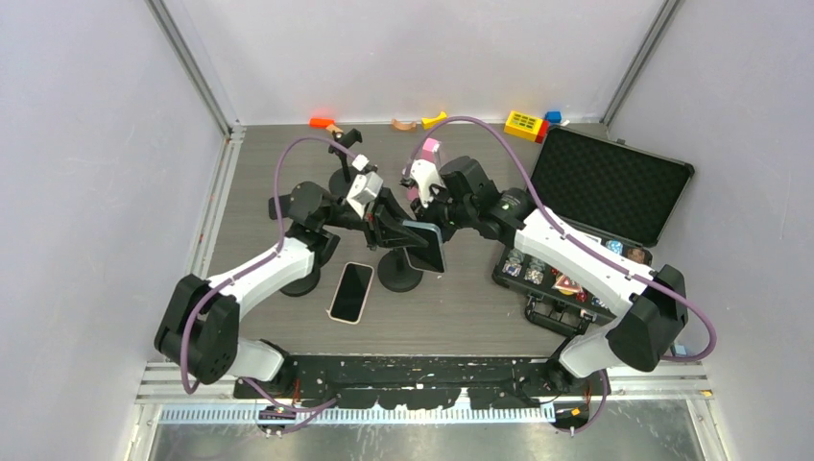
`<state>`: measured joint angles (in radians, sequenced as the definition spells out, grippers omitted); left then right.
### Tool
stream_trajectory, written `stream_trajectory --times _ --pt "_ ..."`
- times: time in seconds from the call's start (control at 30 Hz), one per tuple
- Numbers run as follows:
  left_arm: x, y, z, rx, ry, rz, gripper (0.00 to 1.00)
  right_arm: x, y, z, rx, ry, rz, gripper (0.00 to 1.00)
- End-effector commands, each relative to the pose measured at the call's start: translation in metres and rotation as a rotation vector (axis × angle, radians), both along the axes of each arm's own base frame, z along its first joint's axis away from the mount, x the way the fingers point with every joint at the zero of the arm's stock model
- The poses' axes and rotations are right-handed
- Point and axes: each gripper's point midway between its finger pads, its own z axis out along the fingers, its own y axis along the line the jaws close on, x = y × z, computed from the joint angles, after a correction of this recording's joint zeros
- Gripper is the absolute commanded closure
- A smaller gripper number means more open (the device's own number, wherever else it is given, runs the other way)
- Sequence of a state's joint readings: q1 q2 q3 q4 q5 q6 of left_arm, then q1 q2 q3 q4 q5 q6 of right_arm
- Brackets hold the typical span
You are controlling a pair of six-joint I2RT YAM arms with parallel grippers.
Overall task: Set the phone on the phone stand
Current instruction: Install the phone on the phone stand.
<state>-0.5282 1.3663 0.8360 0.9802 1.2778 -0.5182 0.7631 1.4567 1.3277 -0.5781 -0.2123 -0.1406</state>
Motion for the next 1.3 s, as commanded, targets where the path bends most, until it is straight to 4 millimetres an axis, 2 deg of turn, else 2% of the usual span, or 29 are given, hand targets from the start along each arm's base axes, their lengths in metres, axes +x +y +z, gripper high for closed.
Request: stream_trajectory --times 0.0,0.27,0.57,0.7,1.27 --pt "-0.005 0.002 0.024 -0.098 -0.133 -0.008 1.0 -0.005 0.012 0.02 0.105 -0.054 0.06 1.0" --pt "-0.003 0.001 0.015 -0.08 -0.128 -0.009 1.0 0.004 0.013 0.018 0.141 -0.055 0.067 1.0" --pt "0.008 0.001 0.01 -0.043 -0.15 -0.048 1.0 0.002 0.015 0.016 0.153 -0.041 0.084 1.0" --pt "0.012 -0.001 0.002 -0.033 -0.15 -0.056 1.0 0.002 0.015 0.017 0.155 -0.042 0.085 1.0" --pt "0.034 0.007 -0.006 -0.051 -0.15 0.006 1.0 0.002 0.015 0.014 0.149 -0.035 0.079 1.0"
